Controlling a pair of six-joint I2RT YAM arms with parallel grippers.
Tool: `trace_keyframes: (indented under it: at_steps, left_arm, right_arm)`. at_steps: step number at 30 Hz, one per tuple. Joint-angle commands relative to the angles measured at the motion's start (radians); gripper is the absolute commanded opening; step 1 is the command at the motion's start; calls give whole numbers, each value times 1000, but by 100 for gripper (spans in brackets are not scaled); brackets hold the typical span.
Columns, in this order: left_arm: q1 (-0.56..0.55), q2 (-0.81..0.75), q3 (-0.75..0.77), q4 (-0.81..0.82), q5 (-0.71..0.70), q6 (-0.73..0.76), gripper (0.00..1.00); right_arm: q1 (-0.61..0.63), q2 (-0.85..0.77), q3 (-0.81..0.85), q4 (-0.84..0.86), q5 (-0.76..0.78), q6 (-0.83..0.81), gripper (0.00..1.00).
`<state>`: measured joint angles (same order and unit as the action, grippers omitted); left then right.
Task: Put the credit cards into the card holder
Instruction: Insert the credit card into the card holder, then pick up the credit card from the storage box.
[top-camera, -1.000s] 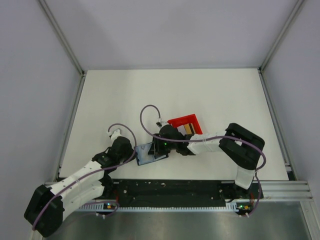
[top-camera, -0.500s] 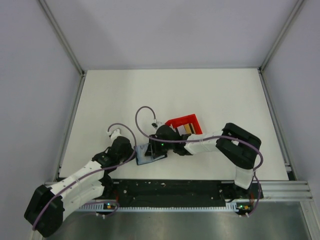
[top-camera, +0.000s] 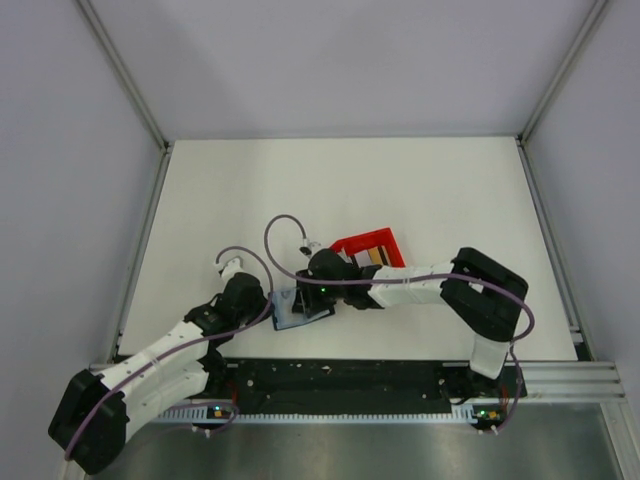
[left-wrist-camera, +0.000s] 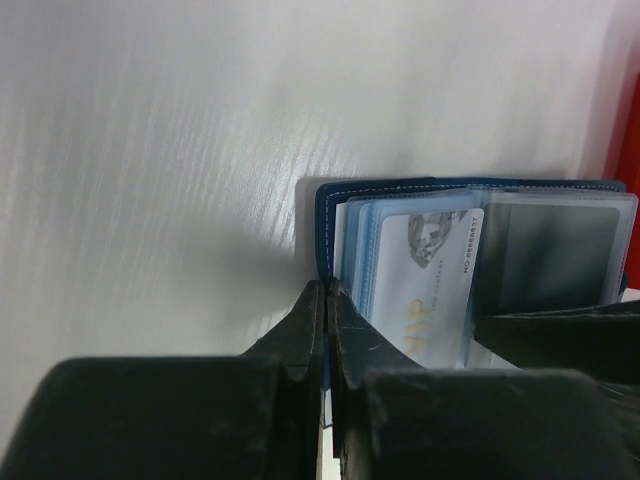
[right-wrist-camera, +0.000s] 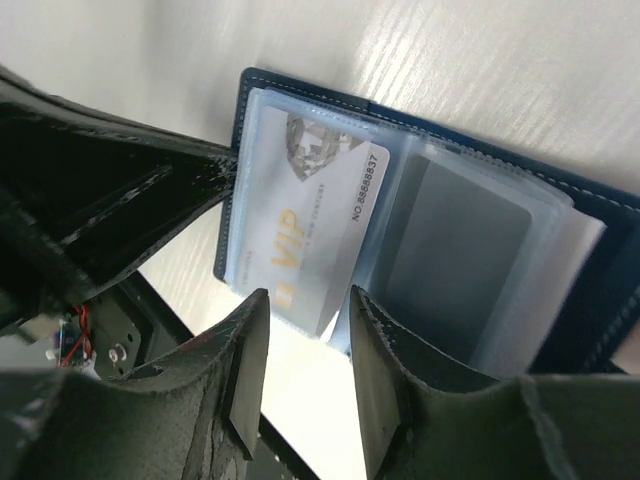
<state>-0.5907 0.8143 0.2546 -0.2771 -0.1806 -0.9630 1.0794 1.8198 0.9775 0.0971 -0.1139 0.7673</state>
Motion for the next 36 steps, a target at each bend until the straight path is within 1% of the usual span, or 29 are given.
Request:
trace_keyframes:
  at_steps: [1,6,10,13,17,19,22,23,26,30,36]
  left_arm:
    - [-3,-7,29,4,-5,4,0]
    - [-4,-21,37,-11,-14,14,0]
    - [-3,-29,34,-13,-10,17,0]
    - [-3,-29,35,-11,-10,18,0]
    - [-3,-29,35,-13,-10,21,0]
    - [-3,-30,37,-16,-10,21,0]
    - [-3,-32,35,-17,-11,20,0]
    - [-3,-32,37,-19,-11,20,0]
    - [-4,-30,35,-13,-7,20,0]
    - [-3,-24,37,-7,-8,24,0]
    - [-4,-24,35,-4,-5,23,0]
  right_arm:
    - [-35,-167,30,-43,52,-97,40]
    - [-113,-313,12,-120,106,-174,46]
    - [-202,-364,-2,-171,149,-220,47]
    - [-265,-346,-8,-177,88,-229,47]
    - [-288,-303,1,-186,48,-235,47]
    - [-289,-287,6,-214,77,-224,47]
    - [-291,-300,-17,-203,109,-226,47]
    - [-289,-309,-29,-197,143,-221,47]
    - [-291,-313,-10,-221,184,-246,47]
    - [-297,-304,7,-229,183,-267,48]
    - [-326,-235,41,-237,163,-269,48]
